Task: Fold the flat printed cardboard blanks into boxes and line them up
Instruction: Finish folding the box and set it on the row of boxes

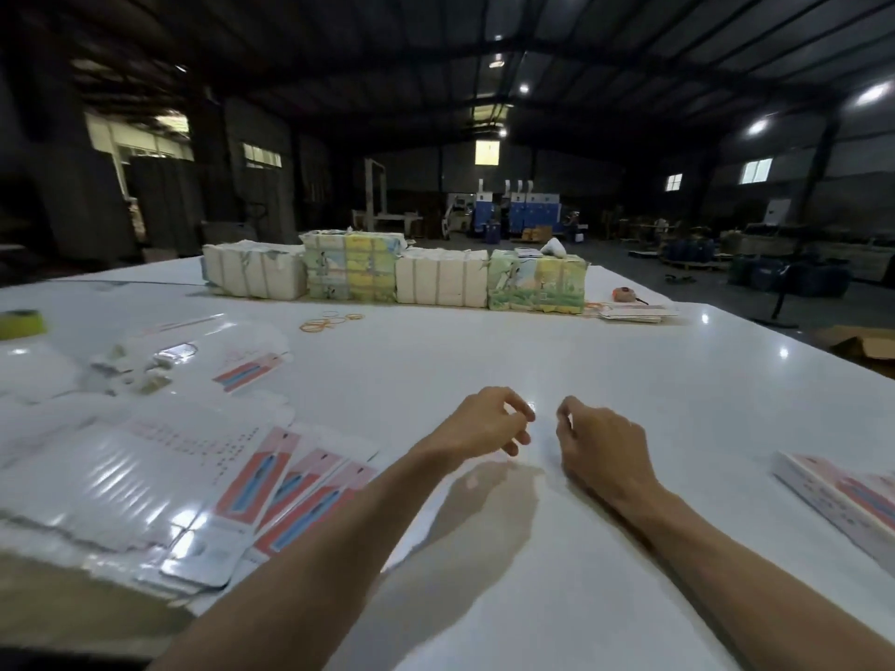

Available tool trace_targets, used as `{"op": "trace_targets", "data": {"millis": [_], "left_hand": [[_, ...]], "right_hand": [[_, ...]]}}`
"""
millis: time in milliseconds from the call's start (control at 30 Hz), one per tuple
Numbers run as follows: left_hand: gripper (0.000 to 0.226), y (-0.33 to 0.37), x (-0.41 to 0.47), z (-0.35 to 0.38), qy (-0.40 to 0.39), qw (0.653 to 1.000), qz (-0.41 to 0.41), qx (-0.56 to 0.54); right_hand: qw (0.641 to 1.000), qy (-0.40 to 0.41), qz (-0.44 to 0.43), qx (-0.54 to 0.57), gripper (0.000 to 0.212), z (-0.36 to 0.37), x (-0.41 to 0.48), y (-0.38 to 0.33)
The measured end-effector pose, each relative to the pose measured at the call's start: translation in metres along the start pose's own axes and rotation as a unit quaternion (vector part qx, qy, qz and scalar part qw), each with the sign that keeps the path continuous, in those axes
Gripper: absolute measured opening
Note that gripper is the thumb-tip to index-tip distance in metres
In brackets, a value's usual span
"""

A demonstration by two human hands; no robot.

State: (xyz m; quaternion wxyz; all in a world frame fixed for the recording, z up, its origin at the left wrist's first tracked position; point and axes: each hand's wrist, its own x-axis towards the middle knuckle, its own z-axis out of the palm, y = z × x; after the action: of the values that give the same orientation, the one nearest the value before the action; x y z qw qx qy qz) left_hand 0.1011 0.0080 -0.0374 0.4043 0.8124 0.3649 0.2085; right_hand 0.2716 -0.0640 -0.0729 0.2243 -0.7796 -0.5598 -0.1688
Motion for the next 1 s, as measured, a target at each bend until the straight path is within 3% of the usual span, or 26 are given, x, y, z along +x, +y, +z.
{"op": "trace_targets", "data": {"millis": [133, 233, 367, 467, 567, 767, 933, 1000], "left_hand": [[0.026, 0.012, -0.016, -0.046, -0.032, 0.989, -0.041, 0.136], [0.022, 0.0, -0.043, -0.082, 0.021, 0.972, -0.102, 0.209], [0.034, -0.03, -0.084, -0.122, 0.137, 0.871, -0.227, 0.413], [0.057, -0.048, -0.108, -0.135, 0.154, 0.82, -0.35, 0.426], [0.073, -0.061, -0.116, -0.138, 0.175, 0.793, -0.377, 0.445], [0.079, -0.07, -0.11, -0.153, 0.152, 0.777, -0.372, 0.485], [0.086, -0.078, -0.108, -0.176, 0.118, 0.845, -0.373, 0.363], [0.075, -0.078, -0.104, -0.179, 0.136, 0.862, -0.341, 0.349]], "right_hand": [[0.999, -0.019, -0.008, 0.048, 0.017, 0.01, 0.0, 0.013], [0.998, -0.013, -0.015, 0.067, 0.016, 0.01, -0.004, 0.011], [0.995, -0.015, -0.003, 0.103, 0.018, 0.009, -0.004, 0.012], [0.993, -0.018, -0.004, 0.118, 0.018, 0.009, -0.003, 0.013], [0.99, -0.018, -0.001, 0.137, 0.018, 0.008, -0.002, 0.013], [0.986, -0.015, 0.007, 0.166, 0.018, 0.005, -0.003, 0.014], [0.985, -0.022, 0.004, 0.172, 0.019, 0.003, -0.004, 0.014], [0.985, -0.026, 0.002, 0.172, 0.019, 0.005, -0.003, 0.015]]}}
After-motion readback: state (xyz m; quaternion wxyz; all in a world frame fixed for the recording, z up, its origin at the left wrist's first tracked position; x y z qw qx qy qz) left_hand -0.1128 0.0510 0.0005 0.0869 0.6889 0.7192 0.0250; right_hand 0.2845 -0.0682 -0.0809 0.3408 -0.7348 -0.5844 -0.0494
